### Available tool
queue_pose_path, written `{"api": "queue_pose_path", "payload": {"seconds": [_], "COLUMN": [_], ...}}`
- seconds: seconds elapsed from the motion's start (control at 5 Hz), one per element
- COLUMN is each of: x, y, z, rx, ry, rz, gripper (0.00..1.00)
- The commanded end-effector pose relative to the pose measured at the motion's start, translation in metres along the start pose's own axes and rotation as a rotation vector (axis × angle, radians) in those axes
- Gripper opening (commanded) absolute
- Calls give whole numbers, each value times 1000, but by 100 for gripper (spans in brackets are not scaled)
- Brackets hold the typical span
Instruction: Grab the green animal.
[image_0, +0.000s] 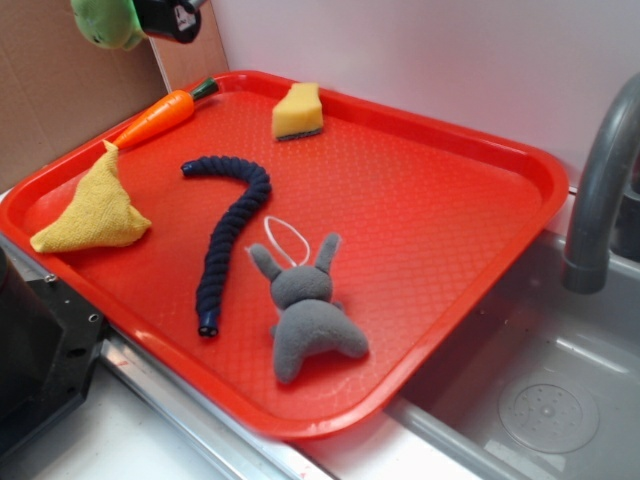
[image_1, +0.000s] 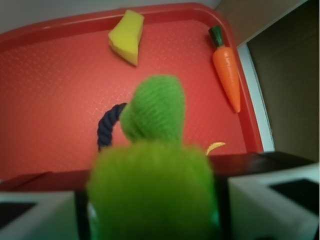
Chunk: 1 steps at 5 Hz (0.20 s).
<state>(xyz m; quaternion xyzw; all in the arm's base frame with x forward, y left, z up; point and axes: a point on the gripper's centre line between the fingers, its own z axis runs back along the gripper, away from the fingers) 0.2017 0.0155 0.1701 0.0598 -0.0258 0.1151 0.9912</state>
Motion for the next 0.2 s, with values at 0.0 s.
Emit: {"api": "queue_pose_path", "payload": {"seconds": [0.0], "x": [-2], "y": [-13], "z": [-2], "rx": [-10], "ry": [10], "rz": [-8], "gripper": [0]}}
